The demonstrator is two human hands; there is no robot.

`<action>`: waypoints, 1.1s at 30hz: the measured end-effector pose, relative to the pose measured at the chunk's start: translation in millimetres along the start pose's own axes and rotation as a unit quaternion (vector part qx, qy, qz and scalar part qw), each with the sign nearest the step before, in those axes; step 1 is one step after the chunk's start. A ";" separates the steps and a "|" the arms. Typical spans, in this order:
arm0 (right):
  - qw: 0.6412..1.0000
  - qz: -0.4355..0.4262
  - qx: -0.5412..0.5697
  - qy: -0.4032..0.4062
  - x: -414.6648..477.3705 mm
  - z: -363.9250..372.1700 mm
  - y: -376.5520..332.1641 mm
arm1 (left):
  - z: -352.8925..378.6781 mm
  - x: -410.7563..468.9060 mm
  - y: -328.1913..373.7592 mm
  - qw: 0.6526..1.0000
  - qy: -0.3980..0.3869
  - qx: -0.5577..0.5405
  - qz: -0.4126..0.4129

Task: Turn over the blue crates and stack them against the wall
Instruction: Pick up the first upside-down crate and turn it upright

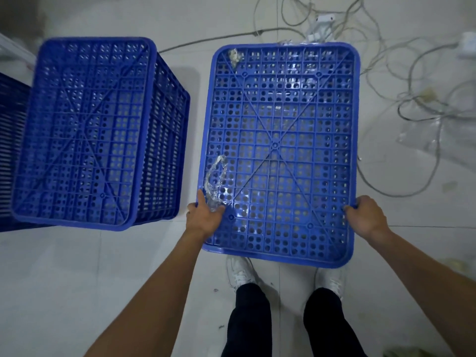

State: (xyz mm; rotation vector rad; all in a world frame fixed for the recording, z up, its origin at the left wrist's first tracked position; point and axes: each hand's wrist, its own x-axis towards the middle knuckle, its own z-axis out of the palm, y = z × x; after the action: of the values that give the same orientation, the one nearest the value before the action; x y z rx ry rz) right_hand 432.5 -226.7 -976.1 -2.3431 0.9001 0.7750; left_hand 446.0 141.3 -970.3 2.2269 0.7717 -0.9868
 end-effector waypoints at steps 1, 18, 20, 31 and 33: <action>1.000 -0.003 0.000 0.002 0.7 -6.5 2.0 | 2.9 -2.0 3.6 1.000 -0.001 -0.007 0.001; 0.988 -0.149 -0.008 0.034 -71.6 -66.4 -21.6 | 37.6 -129.5 151.5 0.968 -0.055 -0.038 0.243; 0.986 -0.164 -0.001 0.032 -90.2 -58.9 -36.8 | 37.8 -140.6 161.2 0.960 -0.043 -0.039 0.274; 0.945 -0.324 -0.030 -0.035 -151.0 -26.6 -108.0 | 0.4 -130.5 142.9 0.964 0.079 0.067 0.243; 0.936 -0.347 -0.023 -0.057 -154.6 -21.1 -117.4 | -14.4 -126.5 136.6 0.963 0.096 0.078 0.240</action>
State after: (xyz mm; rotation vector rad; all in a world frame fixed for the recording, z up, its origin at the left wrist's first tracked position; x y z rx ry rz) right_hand 428.0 -97.6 -829.7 -2.3783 -0.0276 0.6145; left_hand 476.8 26.4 -826.4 2.5025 0.2088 -0.6155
